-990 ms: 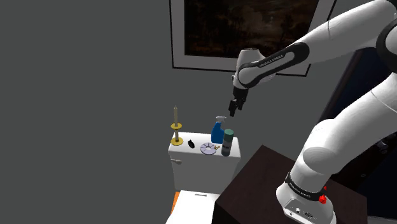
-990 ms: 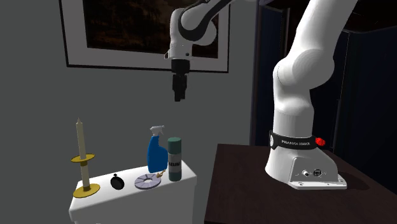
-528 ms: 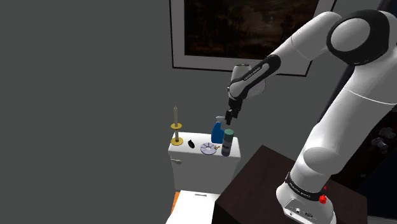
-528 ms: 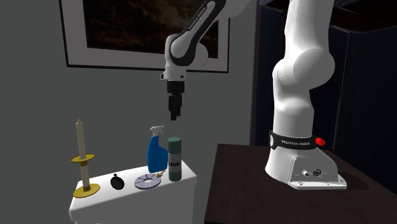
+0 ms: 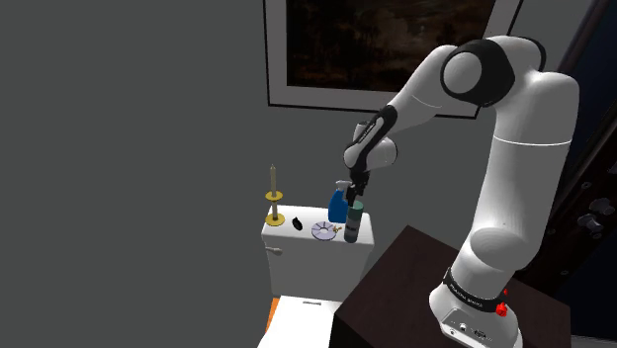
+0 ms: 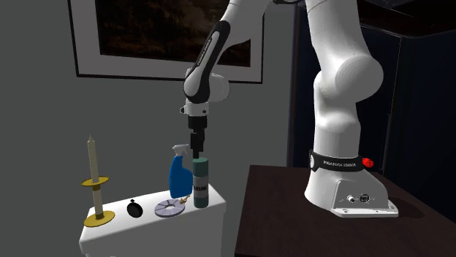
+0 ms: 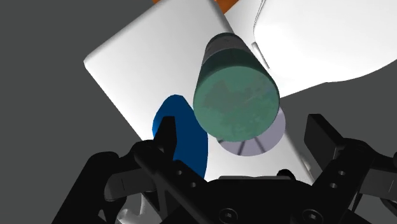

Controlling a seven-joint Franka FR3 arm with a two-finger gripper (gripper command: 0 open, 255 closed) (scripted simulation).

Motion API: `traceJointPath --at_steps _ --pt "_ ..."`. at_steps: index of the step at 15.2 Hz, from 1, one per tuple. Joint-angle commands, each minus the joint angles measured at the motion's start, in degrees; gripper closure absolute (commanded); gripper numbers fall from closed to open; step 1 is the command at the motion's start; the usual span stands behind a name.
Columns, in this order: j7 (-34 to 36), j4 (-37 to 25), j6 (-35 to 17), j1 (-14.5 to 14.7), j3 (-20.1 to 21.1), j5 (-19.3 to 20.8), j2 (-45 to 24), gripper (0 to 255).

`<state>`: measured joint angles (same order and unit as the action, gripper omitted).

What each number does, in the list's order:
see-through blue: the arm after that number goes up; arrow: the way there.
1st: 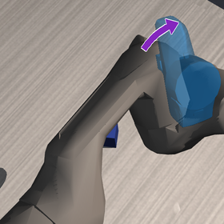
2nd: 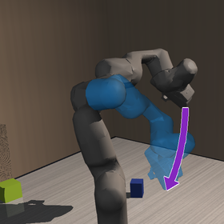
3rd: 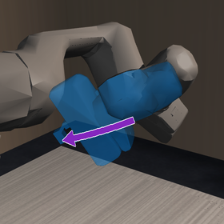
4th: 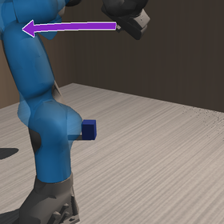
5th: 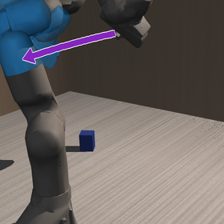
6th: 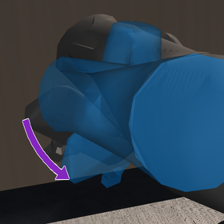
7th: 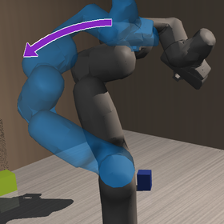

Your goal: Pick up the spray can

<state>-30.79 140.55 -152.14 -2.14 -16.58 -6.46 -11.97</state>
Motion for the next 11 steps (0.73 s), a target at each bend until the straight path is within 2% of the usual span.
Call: traceJointPath --at_steps 1,6,8,9,11 --pt "-0.96 -0.40 -1.39 -0.39 0.57 -1.21 -1.90 0" --pt "-3.09 -0.97 -5.26 -1.64 2.39 -4.17 -6.48 0" --pt "-3.07 -0.96 -5.26 -1.67 2.41 -4.14 -6.47 0" --pt "-3.05 -0.89 -5.28 -1.66 2.40 -4.12 -6.42 255" --pt "-3.08 -0.90 -5.23 -1.68 2.37 -4.10 -6.39 255"
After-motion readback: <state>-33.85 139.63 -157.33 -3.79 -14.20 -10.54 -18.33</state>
